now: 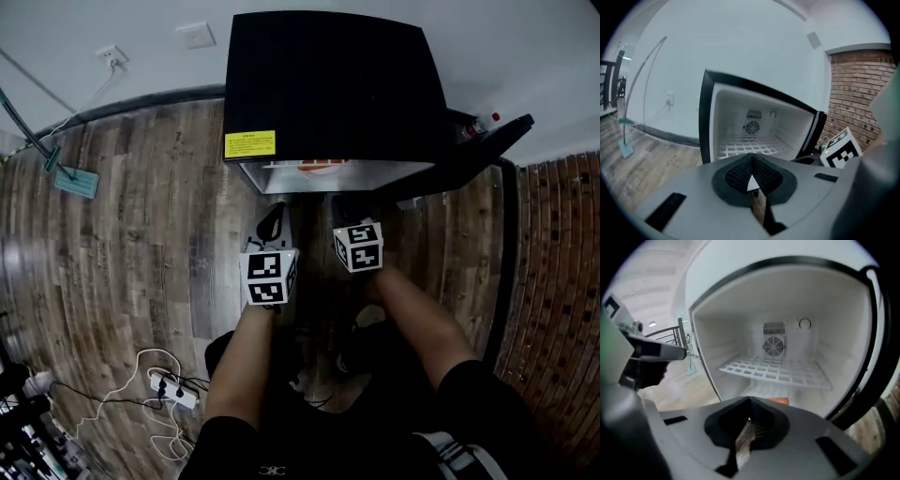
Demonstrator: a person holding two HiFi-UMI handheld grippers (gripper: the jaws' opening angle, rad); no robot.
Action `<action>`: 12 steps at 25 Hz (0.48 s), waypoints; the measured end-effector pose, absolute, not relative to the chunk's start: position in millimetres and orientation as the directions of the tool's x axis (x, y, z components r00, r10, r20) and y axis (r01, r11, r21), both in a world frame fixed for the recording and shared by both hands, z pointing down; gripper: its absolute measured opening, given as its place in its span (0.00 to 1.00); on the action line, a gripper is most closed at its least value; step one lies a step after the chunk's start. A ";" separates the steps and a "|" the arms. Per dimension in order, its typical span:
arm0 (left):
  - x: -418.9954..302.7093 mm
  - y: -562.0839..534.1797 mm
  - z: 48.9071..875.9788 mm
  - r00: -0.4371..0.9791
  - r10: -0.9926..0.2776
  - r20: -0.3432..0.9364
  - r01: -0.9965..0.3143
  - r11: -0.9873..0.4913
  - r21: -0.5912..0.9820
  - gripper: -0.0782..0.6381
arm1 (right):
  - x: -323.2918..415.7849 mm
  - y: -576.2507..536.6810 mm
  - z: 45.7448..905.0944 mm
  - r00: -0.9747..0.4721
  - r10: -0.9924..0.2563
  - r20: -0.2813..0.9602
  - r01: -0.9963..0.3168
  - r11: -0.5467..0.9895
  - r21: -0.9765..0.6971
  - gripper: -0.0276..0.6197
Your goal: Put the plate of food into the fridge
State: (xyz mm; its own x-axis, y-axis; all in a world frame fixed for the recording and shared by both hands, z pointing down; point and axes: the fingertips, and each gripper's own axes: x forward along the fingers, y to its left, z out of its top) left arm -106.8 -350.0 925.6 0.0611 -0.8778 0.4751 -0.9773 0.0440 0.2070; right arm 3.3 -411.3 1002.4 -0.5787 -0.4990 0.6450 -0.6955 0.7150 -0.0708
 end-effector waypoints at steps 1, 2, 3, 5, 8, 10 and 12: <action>-106.5 -350.0 904.3 0.060 -0.878 0.475 -0.980 0.040 0.197 0.11 | 3.5 -403.9 975.8 -0.591 -0.494 0.638 -0.684 0.726 -0.073 0.06; -105.4 -348.5 882.2 0.063 -0.876 0.477 -0.979 0.038 0.199 0.11 | 4.4 -396.4 949.1 -0.601 -0.489 0.633 -0.677 0.732 -0.078 0.06; -103.9 -345.5 859.9 0.069 -0.874 0.481 -0.977 0.040 0.212 0.11 | 5.6 -388.8 922.1 -0.608 -0.485 0.629 -0.673 0.734 -0.085 0.06; -100.4 -338.5 813.0 0.082 -0.867 0.491 -0.969 0.045 0.242 0.11 | 7.2 -374.5 865.7 -0.616 -0.486 0.620 -0.672 0.735 -0.092 0.06; -92.6 -332.1 733.0 0.105 -0.859 0.501 -0.964 0.035 0.262 0.11 | 10.1 -361.9 772.8 -0.616 -0.510 0.600 -0.690 0.717 -0.099 0.06; -83.9 -328.8 674.6 0.122 -0.858 0.499 -0.964 0.016 0.264 0.11 | 16.2 -357.6 704.9 -0.612 -0.538 0.580 -0.714 0.691 -0.111 0.06; -71.6 -324.9 612.9 0.143 -0.859 0.491 -0.963 -0.006 0.271 0.11 | 27.0 -353.4 635.4 -0.602 -0.571 0.559 -0.738 0.665 -0.116 0.06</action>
